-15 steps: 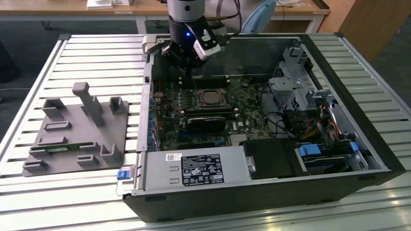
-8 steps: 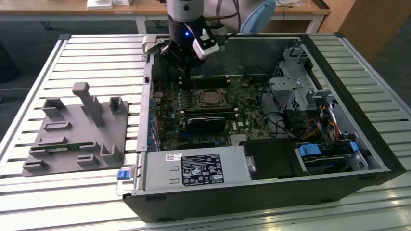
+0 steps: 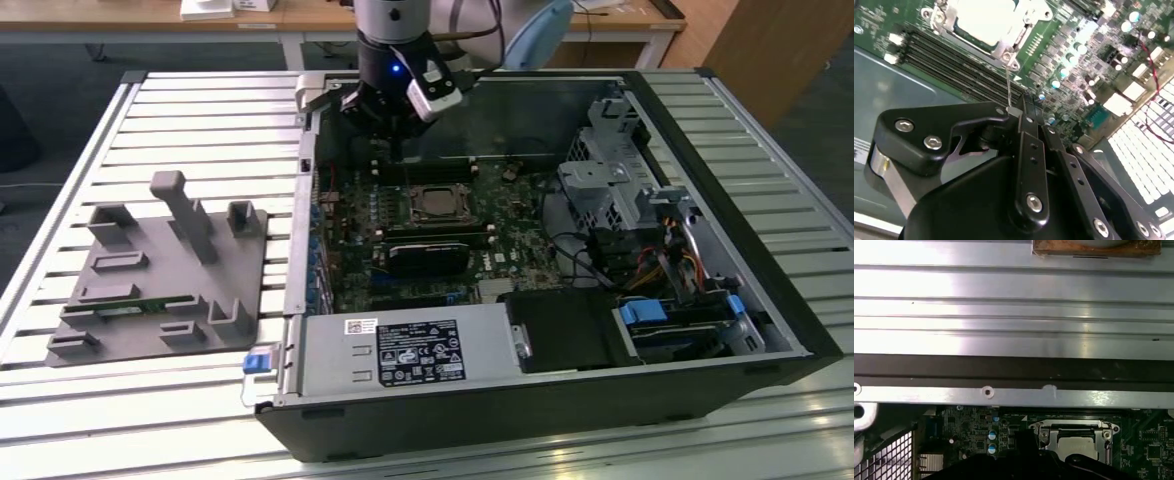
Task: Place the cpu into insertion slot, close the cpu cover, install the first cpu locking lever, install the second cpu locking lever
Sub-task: 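Install the first cpu locking lever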
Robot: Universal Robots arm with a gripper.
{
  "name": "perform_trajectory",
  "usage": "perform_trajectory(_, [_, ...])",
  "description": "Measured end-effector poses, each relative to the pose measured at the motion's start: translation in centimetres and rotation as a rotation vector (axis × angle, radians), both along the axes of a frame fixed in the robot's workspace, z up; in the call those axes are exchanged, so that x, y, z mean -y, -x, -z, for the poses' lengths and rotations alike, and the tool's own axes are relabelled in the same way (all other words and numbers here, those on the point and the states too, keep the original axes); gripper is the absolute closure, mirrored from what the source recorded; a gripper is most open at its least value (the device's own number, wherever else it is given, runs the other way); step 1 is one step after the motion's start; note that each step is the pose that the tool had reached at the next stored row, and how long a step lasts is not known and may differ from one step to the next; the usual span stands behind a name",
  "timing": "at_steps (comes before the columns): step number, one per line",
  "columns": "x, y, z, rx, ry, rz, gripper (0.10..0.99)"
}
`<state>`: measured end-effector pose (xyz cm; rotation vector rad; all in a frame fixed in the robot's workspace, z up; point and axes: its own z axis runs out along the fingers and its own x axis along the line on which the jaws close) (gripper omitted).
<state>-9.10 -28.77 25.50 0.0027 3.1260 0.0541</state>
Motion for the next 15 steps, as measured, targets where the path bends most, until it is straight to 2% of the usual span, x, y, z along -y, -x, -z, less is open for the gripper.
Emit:
perform_trajectory(8, [0.00,-2.31,0.09,-0.0003,0.000,0.000,0.980])
perform_trajectory(12, [0.01,-2.49,0.10,-0.0002,0.000,0.000,0.980])
perform_trajectory(13, [0.01,-2.50,0.11,-0.0001,-0.003,0.000,0.980])
perform_trajectory(15, [0.03,-2.50,0.13,0.0007,-0.031,0.000,0.980])
